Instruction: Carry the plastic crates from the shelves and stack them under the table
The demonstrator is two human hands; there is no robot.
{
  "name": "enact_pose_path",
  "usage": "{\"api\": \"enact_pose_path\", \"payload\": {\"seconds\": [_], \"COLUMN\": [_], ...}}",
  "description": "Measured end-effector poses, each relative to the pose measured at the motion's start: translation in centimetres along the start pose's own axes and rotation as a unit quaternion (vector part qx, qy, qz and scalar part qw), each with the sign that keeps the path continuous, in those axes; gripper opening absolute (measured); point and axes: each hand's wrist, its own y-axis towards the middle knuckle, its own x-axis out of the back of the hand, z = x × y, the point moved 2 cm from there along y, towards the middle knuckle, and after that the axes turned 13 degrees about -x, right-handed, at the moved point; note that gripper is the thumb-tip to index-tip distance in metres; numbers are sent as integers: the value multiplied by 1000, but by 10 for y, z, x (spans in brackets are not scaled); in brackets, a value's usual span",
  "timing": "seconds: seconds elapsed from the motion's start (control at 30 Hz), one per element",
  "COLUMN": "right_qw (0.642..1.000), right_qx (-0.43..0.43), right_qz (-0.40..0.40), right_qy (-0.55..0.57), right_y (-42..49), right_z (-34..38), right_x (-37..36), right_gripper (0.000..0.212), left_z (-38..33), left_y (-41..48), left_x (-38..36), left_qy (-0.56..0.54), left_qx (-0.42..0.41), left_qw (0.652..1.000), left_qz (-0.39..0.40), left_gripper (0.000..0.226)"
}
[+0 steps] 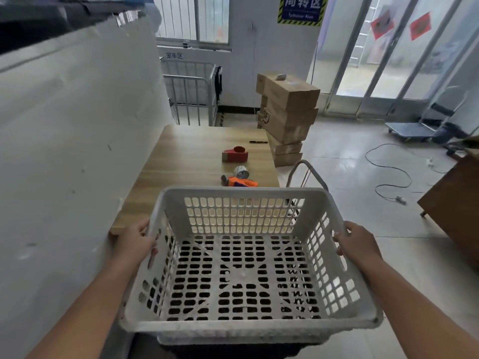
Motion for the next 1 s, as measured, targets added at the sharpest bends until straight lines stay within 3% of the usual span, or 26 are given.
{"api": "enact_pose_path", "payload": {"seconds": [0.4, 0.8, 0.9, 1.0], "right_qw": [1000, 999, 993, 982], "right_qx": [-16, -10, -19, 4], "right_qz": [22, 34, 50, 12], "right_qy": [-12, -27, -105, -188], "right_y": [28, 42, 44, 43], "right_z": [-14, -14, -12, -6], "right_x": [-18, -26, -28, -25], "right_gripper": [8, 13, 27, 57], "left_z": [21, 18, 6, -12], "left_y": [13, 13, 11, 8], "left_x": [-18, -20, -20, -15], "left_qy": [35, 75, 186, 359], "left_qx": [46, 45, 26, -24], "left_qw": [998, 996, 981, 931], "left_qz": [0, -10, 40, 60], "left_gripper": [67, 64, 61, 68]}}
